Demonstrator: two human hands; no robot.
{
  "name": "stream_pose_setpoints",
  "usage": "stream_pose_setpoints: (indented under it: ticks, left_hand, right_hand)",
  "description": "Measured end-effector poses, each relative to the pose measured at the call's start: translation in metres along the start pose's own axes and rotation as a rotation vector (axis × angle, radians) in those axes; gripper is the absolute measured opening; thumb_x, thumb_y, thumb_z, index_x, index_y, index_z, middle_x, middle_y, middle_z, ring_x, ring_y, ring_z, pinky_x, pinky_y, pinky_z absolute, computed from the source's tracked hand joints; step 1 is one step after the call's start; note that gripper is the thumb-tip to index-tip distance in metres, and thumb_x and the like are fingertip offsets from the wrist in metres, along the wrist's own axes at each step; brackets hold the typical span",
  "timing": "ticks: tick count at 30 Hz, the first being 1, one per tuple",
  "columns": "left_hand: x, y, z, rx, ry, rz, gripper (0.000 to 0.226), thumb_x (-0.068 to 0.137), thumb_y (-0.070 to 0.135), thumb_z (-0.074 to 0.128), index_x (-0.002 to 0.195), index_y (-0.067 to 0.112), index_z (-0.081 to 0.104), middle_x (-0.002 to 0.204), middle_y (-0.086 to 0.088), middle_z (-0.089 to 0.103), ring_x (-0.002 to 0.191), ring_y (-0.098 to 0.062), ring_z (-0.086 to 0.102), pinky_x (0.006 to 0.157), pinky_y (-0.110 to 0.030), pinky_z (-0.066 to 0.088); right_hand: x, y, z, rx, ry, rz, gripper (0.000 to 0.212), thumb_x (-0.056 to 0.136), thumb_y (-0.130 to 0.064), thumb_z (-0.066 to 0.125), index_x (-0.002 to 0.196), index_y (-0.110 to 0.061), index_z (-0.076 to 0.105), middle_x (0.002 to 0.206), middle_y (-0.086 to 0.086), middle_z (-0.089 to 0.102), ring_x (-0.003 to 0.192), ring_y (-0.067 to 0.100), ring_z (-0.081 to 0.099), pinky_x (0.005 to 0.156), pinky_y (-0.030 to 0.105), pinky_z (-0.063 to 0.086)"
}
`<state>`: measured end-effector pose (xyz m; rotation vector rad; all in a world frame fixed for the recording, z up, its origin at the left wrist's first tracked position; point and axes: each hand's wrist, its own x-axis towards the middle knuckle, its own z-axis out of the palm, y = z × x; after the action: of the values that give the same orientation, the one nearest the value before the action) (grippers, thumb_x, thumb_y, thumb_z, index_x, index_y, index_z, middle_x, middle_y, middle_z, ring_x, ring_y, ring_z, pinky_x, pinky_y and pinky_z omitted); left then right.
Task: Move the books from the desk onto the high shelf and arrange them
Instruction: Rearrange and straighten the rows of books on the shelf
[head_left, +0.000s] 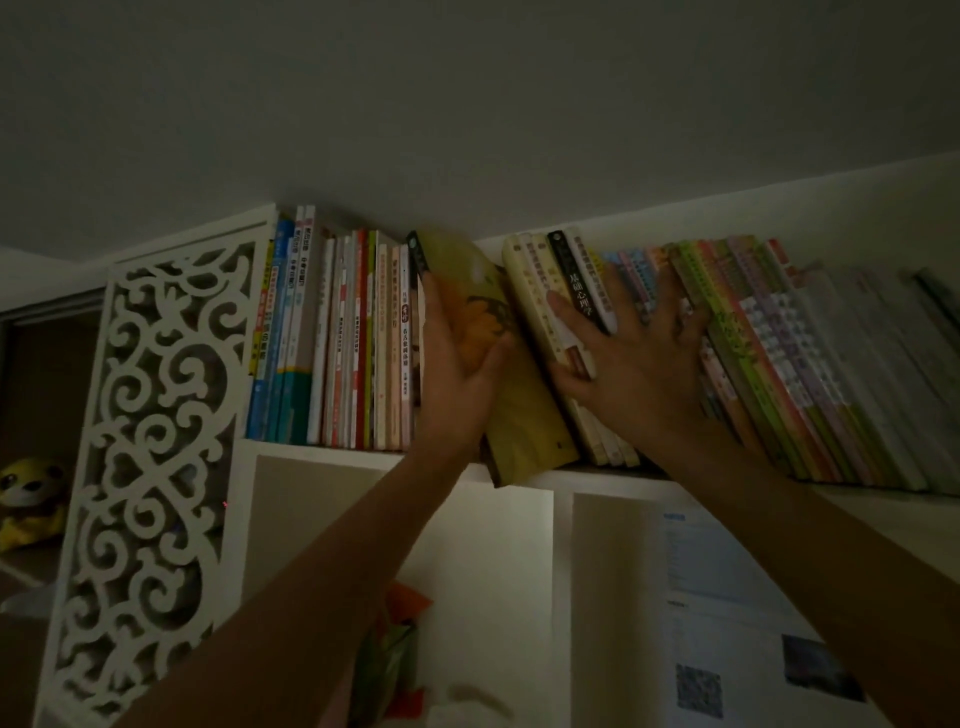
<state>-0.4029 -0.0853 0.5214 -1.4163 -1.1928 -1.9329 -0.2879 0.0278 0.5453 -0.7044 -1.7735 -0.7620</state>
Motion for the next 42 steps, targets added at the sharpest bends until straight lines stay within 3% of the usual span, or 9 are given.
stream_pose_setpoints:
  ticks: [4,7,11,14,19,28,33,37,42]
  left_hand:
    - [0.003,-0.026,-0.008,0.098,-0.031,0.126,0.086,0.083,0.054,0.051,0.149,0.030,0.001,0.156,0.011,0.008,0.142,-0.007,0.010,0.118,-0.041,0.016]
    - [0.008,-0.031,0.004,0.148,0.004,0.169,0.082,0.087,0.043,0.048,0.150,0.021,0.001,0.150,0.016,0.009,0.138,0.004,0.005,0.117,-0.026,0.008]
    - [0.019,-0.033,0.030,0.105,-0.061,0.196,0.081,0.082,0.036,0.042,0.149,0.027,-0.003,0.142,-0.004,0.036,0.139,-0.004,0.023,0.114,-0.042,0.024]
    - [0.024,-0.045,0.045,0.293,-0.042,0.167,0.077,0.081,0.049,0.027,0.147,0.029,-0.007,0.157,-0.014,0.009,0.144,-0.027,0.009,0.115,-0.055,0.013]
    - [0.024,-0.056,0.040,0.394,-0.099,0.227,0.078,0.082,0.065,0.016,0.140,0.027,-0.020,0.146,0.008,-0.028,0.140,-0.011,-0.019,0.117,-0.042,-0.005]
    - [0.041,-0.073,0.006,0.690,-0.301,0.347,0.108,0.058,0.093,0.017,0.140,0.035,-0.022,0.144,0.005,-0.038,0.137,-0.016,-0.030,0.106,-0.044,-0.020]
    - [0.047,-0.071,0.017,0.771,-0.276,0.248,0.105,0.066,0.086,0.033,0.143,0.034,-0.018,0.144,0.005,-0.037,0.141,-0.022,-0.023,0.103,-0.045,-0.019]
    - [0.040,-0.079,0.009,0.834,-0.260,0.311,0.089,0.073,0.082,0.011,0.140,0.035,-0.022,0.149,0.004,-0.031,0.140,-0.019,-0.022,0.107,-0.043,-0.018]
    - [0.014,-0.084,-0.009,0.691,-0.355,0.300,0.069,0.085,0.064,0.007,0.139,0.034,-0.024,0.150,0.011,-0.026,0.140,-0.009,-0.023,0.112,-0.038,-0.016]
  right_hand:
    - [0.001,-0.001,0.004,-0.006,0.010,-0.003,0.073,0.076,-0.073,0.027,0.144,-0.050,0.013,0.158,0.009,0.008,0.140,0.048,-0.003,0.105,0.067,0.002]
    - [0.001,-0.002,0.005,0.006,0.059,-0.002,0.072,0.076,-0.072,0.033,0.142,-0.048,0.023,0.156,0.011,0.018,0.138,0.050,0.006,0.103,0.070,0.006]
    - [0.002,-0.001,0.007,-0.013,0.040,0.006,0.074,0.072,-0.077,0.012,0.142,-0.052,0.012,0.158,0.008,0.011,0.139,0.049,0.000,0.105,0.068,0.003]
    - [0.003,0.000,0.009,-0.025,0.059,0.003,0.074,0.073,-0.077,0.014,0.142,-0.051,0.017,0.157,0.008,0.015,0.138,0.049,0.002,0.104,0.066,0.002]
    - [0.003,0.000,0.010,-0.030,0.062,0.002,0.070,0.076,-0.075,0.021,0.141,-0.048,0.027,0.154,0.010,0.024,0.136,0.051,0.011,0.102,0.069,0.011]
    - [-0.007,0.016,0.004,-0.041,-0.078,-0.147,0.082,0.061,-0.087,0.004,0.133,-0.057,-0.021,0.140,-0.007,-0.040,0.135,0.035,-0.032,0.102,0.053,-0.021]
    - [-0.001,0.004,0.019,-0.112,0.030,-0.129,0.081,0.069,-0.085,0.009,0.142,-0.050,0.002,0.152,0.001,-0.012,0.139,0.045,-0.011,0.103,0.063,-0.008]
    - [0.001,-0.008,0.020,-0.153,0.025,-0.133,0.079,0.077,-0.081,0.013,0.144,-0.041,0.025,0.154,0.014,0.020,0.135,0.053,0.013,0.099,0.073,0.013]
    - [0.002,-0.008,0.016,-0.114,-0.023,-0.250,0.082,0.082,-0.078,0.013,0.147,-0.029,0.021,0.155,0.018,0.014,0.143,0.032,0.003,0.113,0.051,0.000]
